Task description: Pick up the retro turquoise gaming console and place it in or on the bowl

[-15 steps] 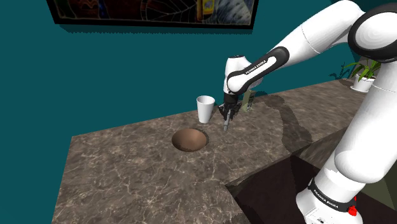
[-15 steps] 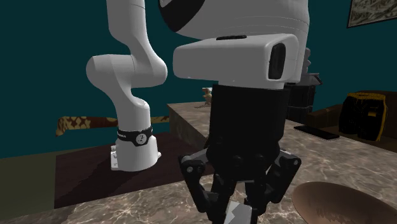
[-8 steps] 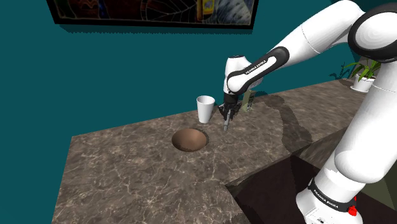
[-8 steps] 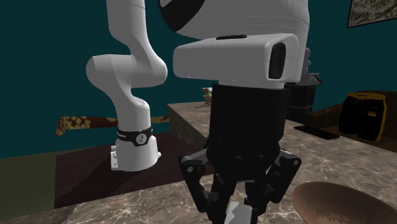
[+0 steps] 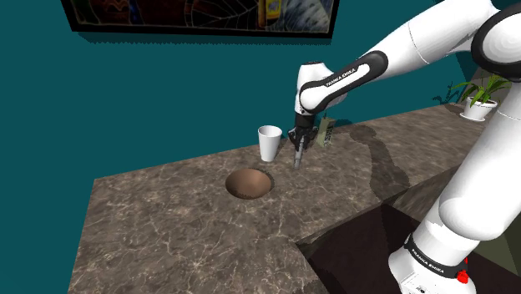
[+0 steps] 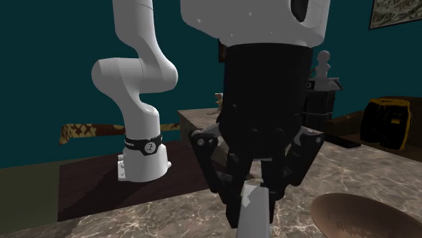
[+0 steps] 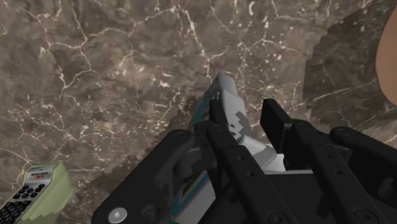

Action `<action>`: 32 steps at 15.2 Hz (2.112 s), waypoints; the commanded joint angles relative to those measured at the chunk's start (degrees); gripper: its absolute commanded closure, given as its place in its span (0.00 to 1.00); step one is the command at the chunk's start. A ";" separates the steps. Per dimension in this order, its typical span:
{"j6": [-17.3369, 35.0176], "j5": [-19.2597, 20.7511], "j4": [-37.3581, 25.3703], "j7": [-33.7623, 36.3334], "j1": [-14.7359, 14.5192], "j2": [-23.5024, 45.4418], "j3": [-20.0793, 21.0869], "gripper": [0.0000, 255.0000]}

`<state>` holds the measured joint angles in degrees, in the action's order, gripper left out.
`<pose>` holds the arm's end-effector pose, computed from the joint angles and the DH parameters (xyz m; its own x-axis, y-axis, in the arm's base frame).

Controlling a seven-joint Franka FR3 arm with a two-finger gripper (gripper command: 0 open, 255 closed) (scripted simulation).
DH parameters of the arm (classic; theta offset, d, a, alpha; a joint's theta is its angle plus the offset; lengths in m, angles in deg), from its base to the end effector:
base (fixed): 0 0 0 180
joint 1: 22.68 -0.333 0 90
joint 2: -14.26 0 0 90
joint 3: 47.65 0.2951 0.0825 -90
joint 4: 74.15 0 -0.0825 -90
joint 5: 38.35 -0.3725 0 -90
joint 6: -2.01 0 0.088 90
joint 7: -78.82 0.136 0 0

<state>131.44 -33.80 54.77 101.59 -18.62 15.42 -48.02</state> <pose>0.5113 -0.0435 0.3128 0.9116 -0.4110 0.0117 -0.4109 -0.9096 0.0611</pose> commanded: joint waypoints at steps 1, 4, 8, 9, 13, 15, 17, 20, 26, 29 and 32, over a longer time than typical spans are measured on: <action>-1.52 -0.08 -0.66 -0.03 -0.06 -0.87 0.06 1.00; -3.79 -0.21 -1.73 -0.21 -0.08 -2.08 0.08 1.00; -6.83 -0.35 -3.32 -0.43 -0.10 -3.52 0.10 1.00; -7.59 -0.39 -3.75 -0.48 -0.11 -3.86 0.10 1.00; -10.63 -0.51 -5.59 -0.69 -0.13 -5.06 0.12 1.00; -11.94 -0.56 -6.44 -0.77 -0.14 -5.52 0.13 1.00; -12.83 -0.75 -7.24 1.90 -1.46 -5.45 1.63 1.00; -14.23 -1.01 -8.93 5.89 -3.41 -4.92 3.87 1.00; -17.27 -1.21 -14.09 13.79 -7.26 -2.34 8.15 1.00; -18.97 -1.04 -17.58 17.71 -9.23 -0.30 10.11 1.00; -20.82 -0.64 -21.71 21.60 -11.24 2.24 11.97 1.00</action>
<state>111.09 -34.55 34.17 121.67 -29.14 16.96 -36.72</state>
